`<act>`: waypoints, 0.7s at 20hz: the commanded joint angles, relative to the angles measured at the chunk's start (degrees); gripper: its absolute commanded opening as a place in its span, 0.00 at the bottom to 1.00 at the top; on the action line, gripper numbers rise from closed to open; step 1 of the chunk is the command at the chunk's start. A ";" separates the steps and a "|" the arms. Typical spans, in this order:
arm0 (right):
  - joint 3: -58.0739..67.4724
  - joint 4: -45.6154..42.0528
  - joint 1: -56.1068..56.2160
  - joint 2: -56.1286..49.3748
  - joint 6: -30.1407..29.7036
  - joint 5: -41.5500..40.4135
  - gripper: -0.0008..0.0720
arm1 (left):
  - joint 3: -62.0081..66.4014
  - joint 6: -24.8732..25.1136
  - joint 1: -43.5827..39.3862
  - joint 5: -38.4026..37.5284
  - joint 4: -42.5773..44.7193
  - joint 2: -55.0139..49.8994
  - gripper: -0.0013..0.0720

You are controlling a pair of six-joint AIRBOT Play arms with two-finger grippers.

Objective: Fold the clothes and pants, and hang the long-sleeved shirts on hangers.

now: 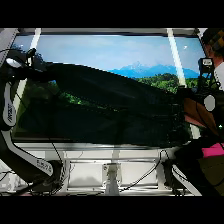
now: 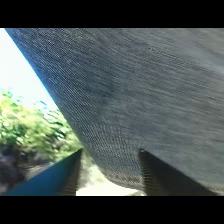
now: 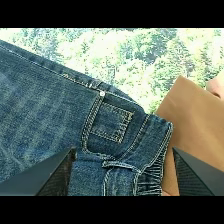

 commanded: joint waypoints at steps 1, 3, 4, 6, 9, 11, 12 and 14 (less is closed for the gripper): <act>0.02 -0.09 0.00 0.00 -0.44 -0.22 0.92 | 0.04 -2.29 -1.57 3.28 1.77 -1.44 0.81; 0.00 -0.09 0.00 0.00 -0.42 -0.42 0.92 | 0.04 -2.64 -1.60 3.52 0.52 -2.51 0.82; 0.02 -0.09 0.00 0.00 -0.42 -0.81 0.92 | 0.04 -2.62 -1.77 3.74 0.57 -3.06 0.82; 0.02 -0.11 0.00 0.00 -0.44 -1.22 0.92 | 0.04 -2.64 -1.88 5.03 0.59 -3.87 0.82; 0.02 -0.11 0.00 0.00 -0.44 -1.20 0.91 | 0.04 -2.62 -1.88 6.49 1.07 -4.26 0.82; 0.02 -0.09 0.00 0.00 -0.44 -1.22 0.85 | 0.04 -2.64 -1.88 7.15 1.03 -4.33 0.87; 0.02 -0.11 0.00 0.00 -0.46 -1.22 0.85 | 0.04 -2.64 -1.88 7.13 1.03 -4.44 0.88; 0.02 -0.11 0.00 0.00 -0.48 -1.25 0.85 | 0.04 -2.64 -2.34 7.10 0.98 -4.96 0.88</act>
